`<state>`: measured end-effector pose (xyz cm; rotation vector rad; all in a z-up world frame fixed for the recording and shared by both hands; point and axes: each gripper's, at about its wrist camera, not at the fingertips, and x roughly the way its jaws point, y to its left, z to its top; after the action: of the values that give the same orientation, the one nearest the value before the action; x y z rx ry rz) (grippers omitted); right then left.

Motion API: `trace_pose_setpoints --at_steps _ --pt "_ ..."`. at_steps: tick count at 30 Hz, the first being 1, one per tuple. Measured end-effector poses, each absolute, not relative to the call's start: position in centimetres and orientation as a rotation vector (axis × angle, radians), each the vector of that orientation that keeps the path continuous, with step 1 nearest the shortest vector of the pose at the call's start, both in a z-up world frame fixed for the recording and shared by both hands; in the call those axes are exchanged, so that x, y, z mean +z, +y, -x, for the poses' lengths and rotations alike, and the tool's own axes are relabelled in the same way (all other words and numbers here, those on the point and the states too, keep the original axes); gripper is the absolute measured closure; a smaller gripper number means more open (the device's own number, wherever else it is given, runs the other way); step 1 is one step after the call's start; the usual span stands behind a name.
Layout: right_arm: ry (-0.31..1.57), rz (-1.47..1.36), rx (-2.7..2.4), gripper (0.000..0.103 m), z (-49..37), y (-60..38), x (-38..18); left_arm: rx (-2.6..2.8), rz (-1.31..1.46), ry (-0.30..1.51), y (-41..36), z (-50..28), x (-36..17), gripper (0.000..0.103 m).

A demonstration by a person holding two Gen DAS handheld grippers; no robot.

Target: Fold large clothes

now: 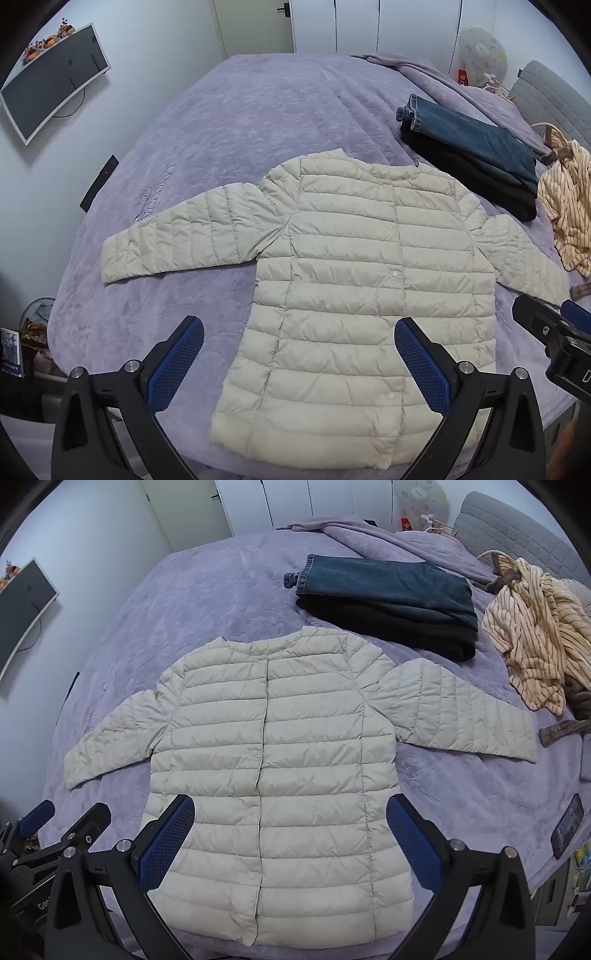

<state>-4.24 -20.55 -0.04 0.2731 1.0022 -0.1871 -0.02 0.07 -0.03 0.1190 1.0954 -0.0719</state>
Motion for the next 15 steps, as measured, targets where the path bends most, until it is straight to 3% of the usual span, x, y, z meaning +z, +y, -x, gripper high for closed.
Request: trace_pose_setpoints --at_steps 15 --pt "1.011 -0.269 -0.191 0.000 4.17 -20.34 -0.05 -0.077 -0.123 1.100 0.80 -0.13 0.07 0.000"
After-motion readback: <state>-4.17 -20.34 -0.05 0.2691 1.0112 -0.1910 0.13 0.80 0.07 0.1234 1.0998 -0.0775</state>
